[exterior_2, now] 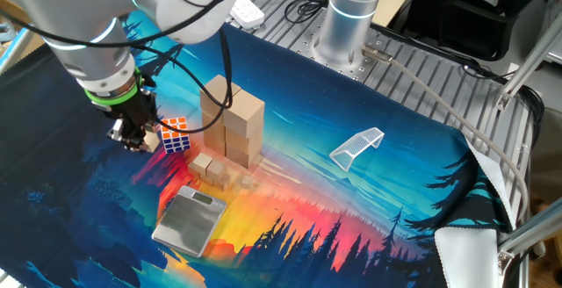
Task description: Stack the blocks into a pyramid shape
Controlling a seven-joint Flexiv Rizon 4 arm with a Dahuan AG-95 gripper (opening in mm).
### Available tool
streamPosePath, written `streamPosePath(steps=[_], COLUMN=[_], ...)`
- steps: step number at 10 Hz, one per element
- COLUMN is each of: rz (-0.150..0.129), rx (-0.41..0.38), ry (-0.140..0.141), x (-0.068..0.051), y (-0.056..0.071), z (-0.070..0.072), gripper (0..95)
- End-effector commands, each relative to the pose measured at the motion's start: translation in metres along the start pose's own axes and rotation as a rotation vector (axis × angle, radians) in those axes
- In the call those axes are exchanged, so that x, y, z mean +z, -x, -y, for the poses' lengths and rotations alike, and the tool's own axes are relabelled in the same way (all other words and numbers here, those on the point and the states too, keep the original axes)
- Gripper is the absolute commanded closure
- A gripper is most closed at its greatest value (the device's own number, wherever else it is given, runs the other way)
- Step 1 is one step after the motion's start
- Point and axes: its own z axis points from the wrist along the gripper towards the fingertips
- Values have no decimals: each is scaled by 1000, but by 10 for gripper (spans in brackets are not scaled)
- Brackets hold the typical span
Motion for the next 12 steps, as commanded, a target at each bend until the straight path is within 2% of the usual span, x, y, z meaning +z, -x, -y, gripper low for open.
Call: streamPosePath(steps=[1, 4, 7, 9, 11, 12], rz=[12, 57, 69, 74, 83, 102], rx=[-34, -69, -138, -232, -349, -449], ry=[-2, -15, -16, -1, 27, 54], x=[-1, -1, -1, -1, -1, -1], y=[0, 0, 0, 0, 0, 0], z=[0, 0, 0, 0, 0, 0], gripper=[950, 950, 950, 950, 950, 950])
